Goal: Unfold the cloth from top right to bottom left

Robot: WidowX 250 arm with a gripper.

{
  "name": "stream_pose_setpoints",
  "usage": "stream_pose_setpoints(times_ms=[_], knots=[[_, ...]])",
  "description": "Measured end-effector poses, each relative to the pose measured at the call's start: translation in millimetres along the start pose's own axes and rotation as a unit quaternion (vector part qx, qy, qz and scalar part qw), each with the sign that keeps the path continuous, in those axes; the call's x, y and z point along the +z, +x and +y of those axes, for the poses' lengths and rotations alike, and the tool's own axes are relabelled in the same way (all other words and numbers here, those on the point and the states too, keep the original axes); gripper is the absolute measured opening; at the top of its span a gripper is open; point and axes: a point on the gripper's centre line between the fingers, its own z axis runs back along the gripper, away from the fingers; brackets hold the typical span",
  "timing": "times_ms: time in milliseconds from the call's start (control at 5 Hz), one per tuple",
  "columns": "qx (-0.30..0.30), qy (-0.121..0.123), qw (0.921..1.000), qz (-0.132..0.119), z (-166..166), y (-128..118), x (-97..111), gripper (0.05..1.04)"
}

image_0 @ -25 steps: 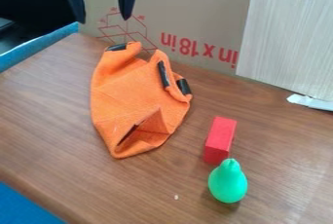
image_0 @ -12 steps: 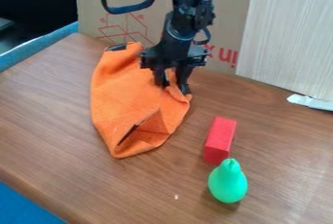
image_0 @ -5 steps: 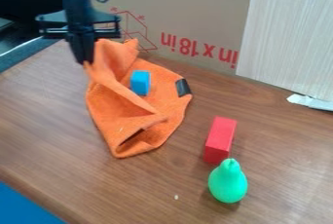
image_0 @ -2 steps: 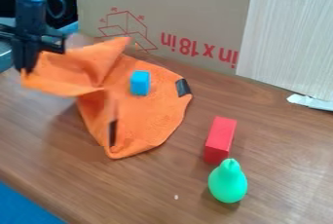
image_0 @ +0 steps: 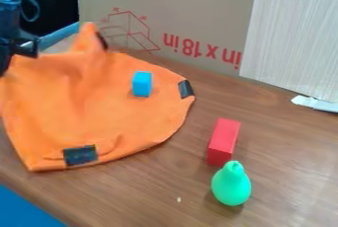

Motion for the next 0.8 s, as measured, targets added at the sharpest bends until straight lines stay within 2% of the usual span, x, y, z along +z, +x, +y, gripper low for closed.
stream_pose_setpoints(times_ms=[200, 600, 800], knots=[[0.007, 0.006, 1.0000, 0.002, 15, 0, -6, 0.053], [0.002, 0.027, 0.9992, -0.030, 33, 9, -24, 0.068], [0.002, 0.044, 0.9973, -0.058, 38, 14, -30, 0.201]])
